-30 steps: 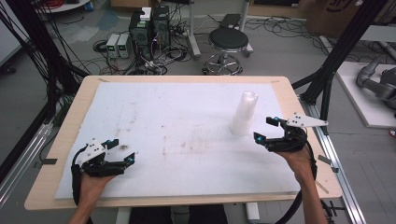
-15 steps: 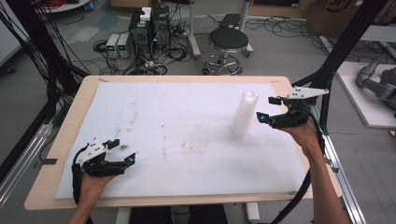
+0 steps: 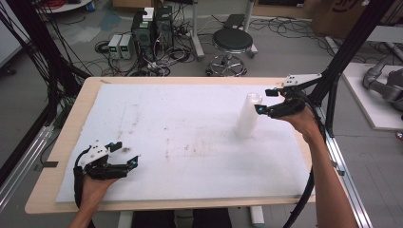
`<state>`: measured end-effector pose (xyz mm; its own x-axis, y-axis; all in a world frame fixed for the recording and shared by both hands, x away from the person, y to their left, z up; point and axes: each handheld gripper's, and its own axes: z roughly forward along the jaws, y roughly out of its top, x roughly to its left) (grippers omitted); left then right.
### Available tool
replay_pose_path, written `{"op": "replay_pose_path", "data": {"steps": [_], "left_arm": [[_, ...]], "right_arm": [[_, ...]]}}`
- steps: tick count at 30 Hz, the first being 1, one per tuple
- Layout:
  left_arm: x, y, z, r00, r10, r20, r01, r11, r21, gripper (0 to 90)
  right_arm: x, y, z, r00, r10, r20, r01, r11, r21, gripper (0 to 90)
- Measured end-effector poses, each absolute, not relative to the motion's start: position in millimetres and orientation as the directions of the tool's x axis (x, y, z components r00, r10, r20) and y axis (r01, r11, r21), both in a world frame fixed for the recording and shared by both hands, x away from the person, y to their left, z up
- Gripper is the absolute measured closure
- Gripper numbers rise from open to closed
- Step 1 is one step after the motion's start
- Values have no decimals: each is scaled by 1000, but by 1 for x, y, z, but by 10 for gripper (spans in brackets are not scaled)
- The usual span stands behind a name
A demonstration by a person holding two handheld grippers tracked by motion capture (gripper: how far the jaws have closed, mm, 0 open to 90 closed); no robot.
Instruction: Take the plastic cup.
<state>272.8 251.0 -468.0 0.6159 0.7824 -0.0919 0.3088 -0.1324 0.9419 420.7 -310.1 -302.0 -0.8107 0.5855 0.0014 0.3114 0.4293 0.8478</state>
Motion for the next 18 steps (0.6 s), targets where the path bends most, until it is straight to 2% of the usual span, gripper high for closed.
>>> {"op": "replay_pose_path", "data": {"steps": [18], "left_arm": [[273,250,-468,612,785,-93,312,-132,941,126]], "right_arm": [[441,-289,-322,-830,557,29,360,495,791,146]]}}
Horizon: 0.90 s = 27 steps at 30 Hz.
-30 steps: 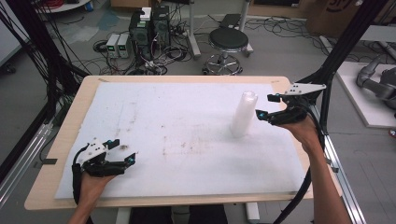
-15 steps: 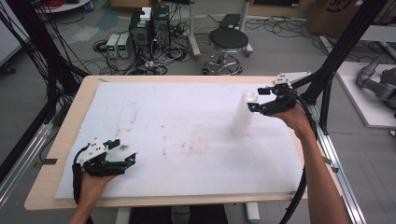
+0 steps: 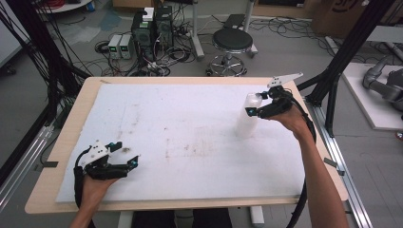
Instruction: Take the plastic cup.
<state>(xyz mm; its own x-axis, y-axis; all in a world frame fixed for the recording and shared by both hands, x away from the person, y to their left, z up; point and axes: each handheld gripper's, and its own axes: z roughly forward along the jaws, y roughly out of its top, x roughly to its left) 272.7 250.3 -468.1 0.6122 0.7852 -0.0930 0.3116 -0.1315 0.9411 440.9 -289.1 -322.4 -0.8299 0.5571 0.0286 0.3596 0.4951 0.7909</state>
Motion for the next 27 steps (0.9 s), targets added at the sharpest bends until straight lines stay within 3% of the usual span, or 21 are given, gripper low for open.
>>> {"op": "replay_pose_path", "data": {"steps": [27], "left_arm": [[273,250,-468,613,784,-93,312,-133,941,126]], "right_arm": [[447,-281,-330,-822,570,21,388,533,752,261]]}}
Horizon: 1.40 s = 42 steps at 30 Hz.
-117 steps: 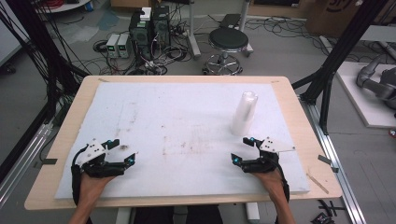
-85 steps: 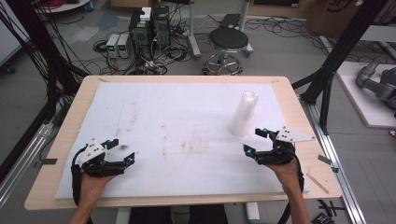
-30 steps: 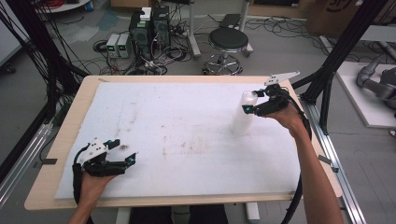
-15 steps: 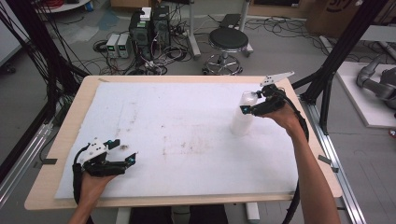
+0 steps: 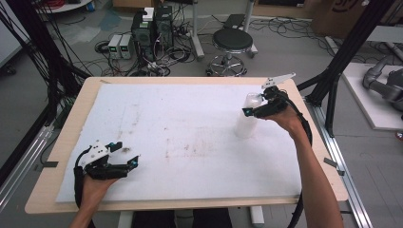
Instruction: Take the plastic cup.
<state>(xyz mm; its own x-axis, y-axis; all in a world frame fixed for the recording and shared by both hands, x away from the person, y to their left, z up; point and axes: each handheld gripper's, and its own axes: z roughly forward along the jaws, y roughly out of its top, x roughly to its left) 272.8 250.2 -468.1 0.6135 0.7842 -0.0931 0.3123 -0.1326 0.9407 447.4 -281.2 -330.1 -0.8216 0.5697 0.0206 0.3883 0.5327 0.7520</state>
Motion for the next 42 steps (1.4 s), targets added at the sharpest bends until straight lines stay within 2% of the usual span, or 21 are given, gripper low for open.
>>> {"op": "replay_pose_path", "data": {"steps": [9,12,36,42], "left_arm": [[273,250,-468,615,783,-93,313,-134,940,126],[273,250,-468,615,783,-93,313,-134,940,126],[273,250,-468,617,782,-91,317,-140,938,126],[274,250,-468,617,782,-92,319,-141,937,126]], "right_arm": [[448,-281,-331,-821,571,19,393,540,744,294],[447,-281,-330,-826,563,16,385,544,745,336],[444,-282,-327,-818,574,20,386,524,759,348],[442,-281,-311,-820,573,9,370,518,771,347]]}}
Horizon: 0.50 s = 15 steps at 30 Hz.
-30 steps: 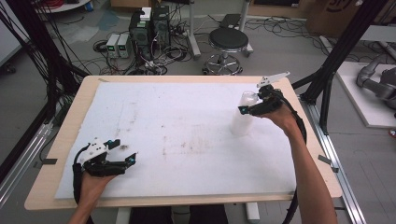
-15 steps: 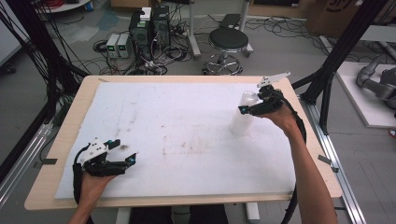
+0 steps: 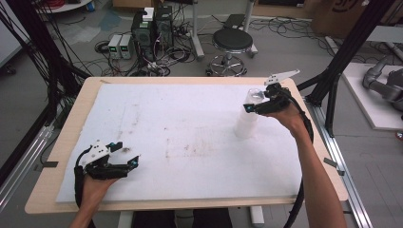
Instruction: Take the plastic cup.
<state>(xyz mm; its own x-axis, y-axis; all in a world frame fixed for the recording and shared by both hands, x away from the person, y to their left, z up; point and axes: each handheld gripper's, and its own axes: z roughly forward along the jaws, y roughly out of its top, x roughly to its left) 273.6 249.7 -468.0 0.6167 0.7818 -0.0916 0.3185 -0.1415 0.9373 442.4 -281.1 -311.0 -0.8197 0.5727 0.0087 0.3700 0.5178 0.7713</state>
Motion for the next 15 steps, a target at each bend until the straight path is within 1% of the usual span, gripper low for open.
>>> {"op": "replay_pose_path", "data": {"steps": [4,5,10,15], "left_arm": [[274,250,-468,617,782,-92,319,-141,937,126],[274,250,-468,618,781,-89,318,-145,937,126],[274,250,-468,618,781,-92,320,-143,936,126],[274,250,-468,619,780,-92,321,-144,936,126]], "right_arm": [[441,-281,-297,-818,576,-6,349,504,790,351],[441,-280,-285,-812,583,-21,346,511,787,354],[436,-280,-254,-812,582,-47,311,500,809,362],[431,-276,-224,-810,581,-77,291,513,807,371]]}}
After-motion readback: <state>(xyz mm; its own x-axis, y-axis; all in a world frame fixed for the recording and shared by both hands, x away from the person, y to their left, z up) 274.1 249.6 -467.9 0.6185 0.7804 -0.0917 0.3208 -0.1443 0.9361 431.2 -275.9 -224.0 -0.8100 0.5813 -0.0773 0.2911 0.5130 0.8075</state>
